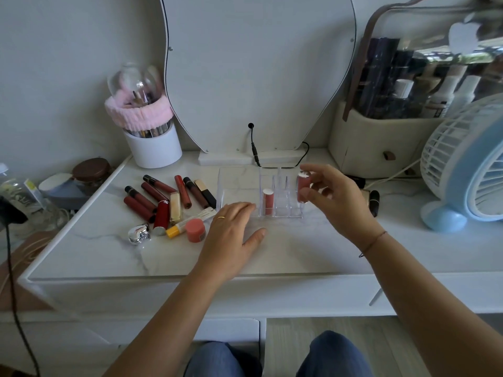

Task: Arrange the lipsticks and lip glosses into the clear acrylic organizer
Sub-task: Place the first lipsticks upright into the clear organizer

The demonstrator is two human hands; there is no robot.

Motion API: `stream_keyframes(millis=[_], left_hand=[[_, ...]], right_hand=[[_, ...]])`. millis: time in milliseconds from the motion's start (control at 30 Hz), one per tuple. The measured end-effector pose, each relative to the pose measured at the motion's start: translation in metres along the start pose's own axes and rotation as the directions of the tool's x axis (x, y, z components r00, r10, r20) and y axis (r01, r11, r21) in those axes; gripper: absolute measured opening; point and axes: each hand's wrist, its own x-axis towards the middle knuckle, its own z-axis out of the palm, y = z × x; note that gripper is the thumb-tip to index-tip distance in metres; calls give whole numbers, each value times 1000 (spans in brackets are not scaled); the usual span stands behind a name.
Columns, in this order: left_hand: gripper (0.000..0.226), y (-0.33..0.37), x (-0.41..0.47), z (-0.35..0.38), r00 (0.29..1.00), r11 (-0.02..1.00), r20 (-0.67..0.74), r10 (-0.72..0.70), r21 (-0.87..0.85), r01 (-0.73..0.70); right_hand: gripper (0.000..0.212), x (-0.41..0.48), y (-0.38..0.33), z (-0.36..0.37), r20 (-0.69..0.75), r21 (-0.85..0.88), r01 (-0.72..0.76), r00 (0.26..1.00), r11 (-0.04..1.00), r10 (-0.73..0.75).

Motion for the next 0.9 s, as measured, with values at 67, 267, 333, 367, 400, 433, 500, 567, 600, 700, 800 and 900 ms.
stream_keyframes(millis=[67, 267, 333, 367, 400, 433, 500, 567, 600, 700, 800, 900], left_hand=[[53, 0, 0, 0, 1000, 1000, 0, -1, 2, 1], [53, -1, 0, 1, 1000, 1000, -2, -6, -10, 6], [53, -1, 0, 1, 1000, 1000, 0, -4, -6, 4], [54, -1, 1, 1, 1000, 1000, 1, -2, -4, 2], [54, 0, 0, 2, 1000, 1000, 2, -1, -3, 1], [54, -1, 0, 2, 1000, 1000, 2, -1, -3, 1], [54, -1, 0, 2, 1000, 1000, 2, -5, -4, 5], [54, -1, 0, 2, 1000, 1000, 7, -7, -2, 7], [54, -1, 0, 2, 1000, 1000, 8, -6, 0, 6], [54, -1, 0, 1, 1000, 1000, 9, -9, -2, 9], [53, 0, 1, 1, 1000, 1000, 9, -6, -2, 6], [54, 0, 0, 0, 1000, 1000, 13, -4, 3, 4]], right_hand=[[34, 2, -5, 6, 16, 26, -2, 1000, 1000, 1], [28, 8, -8, 25, 31, -13, -40, 999, 999, 41], [27, 8, -5, 29, 20, -45, -45, 999, 998, 46], [27, 8, -4, 30, 12, -55, -44, 999, 997, 45], [27, 7, -3, 31, 4, -64, -44, 999, 997, 44], [27, 7, -3, 32, -1, -71, -46, 999, 996, 46], [26, 8, -3, 33, -12, -69, -56, 998, 996, 55], [26, 9, -2, 35, -22, -74, -56, 998, 996, 55], [26, 9, -2, 36, -24, -92, -53, 998, 994, 51], [27, 8, 0, 39, -11, -181, -36, 999, 983, 34], [27, 7, 1, 41, -9, -234, -16, 1000, 972, 14], [34, 7, 2, 41, 4, -238, -6, 1000, 971, 7]])
